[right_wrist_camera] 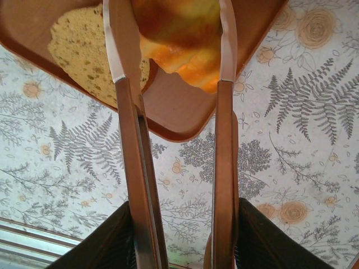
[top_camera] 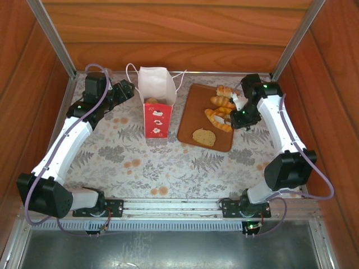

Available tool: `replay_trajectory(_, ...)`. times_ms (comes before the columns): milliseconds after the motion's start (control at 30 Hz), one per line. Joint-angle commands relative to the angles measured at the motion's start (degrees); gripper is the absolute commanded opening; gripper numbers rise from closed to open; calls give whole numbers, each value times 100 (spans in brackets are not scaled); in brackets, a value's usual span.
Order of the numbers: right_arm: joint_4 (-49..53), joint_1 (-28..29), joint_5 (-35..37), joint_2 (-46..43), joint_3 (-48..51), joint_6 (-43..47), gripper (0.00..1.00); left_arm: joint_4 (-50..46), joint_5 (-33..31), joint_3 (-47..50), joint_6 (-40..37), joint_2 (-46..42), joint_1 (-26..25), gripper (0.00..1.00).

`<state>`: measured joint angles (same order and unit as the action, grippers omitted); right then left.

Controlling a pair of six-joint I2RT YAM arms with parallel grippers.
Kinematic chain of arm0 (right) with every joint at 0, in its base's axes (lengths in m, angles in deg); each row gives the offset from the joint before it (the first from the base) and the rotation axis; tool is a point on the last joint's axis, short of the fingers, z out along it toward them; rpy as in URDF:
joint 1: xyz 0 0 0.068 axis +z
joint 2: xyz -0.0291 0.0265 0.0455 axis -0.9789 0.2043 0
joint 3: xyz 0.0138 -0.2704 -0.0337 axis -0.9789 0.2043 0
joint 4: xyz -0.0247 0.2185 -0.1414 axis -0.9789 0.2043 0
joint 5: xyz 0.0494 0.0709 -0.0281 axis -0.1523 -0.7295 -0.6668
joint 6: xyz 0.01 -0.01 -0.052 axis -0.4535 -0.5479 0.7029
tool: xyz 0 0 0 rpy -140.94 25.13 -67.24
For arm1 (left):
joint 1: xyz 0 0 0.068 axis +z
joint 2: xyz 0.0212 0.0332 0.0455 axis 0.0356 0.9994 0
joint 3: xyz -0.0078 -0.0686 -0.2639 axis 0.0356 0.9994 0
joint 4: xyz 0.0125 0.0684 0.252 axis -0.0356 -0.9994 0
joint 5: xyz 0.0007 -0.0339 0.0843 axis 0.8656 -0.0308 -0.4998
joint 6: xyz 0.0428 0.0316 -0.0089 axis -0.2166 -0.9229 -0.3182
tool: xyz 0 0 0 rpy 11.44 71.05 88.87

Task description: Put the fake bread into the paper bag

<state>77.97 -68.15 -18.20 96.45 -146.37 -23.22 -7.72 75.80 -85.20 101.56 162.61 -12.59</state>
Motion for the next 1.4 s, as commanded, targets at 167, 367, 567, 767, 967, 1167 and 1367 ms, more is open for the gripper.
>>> replay_trajectory(167,462,-14,-419,-686,-940,-1003,44,40,278,-225,197,-293,1,82)
replay_trajectory(367,836,28,-792,-976,-1553,-1615,44,49,243,-297,242,-160,-201,82)
replay_trajectory(567,783,90,-1088,-1255,-2155,-2205,42,49,312,-530,392,328,-312,80)
replay_trajectory(767,725,351,-1274,-1263,-2605,-2683,42,50,319,-804,513,780,-321,78)
replay_trajectory(967,835,944,-904,-1125,-3078,-3013,41,49,284,-859,578,994,-330,74)
replay_trajectory(1167,665,1697,-838,-976,-3477,-3360,40,56,284,-902,618,1112,-326,63)
replay_trajectory(1367,157,2257,-1010,-688,-3612,-3446,40,64,284,-895,668,1114,-325,52)
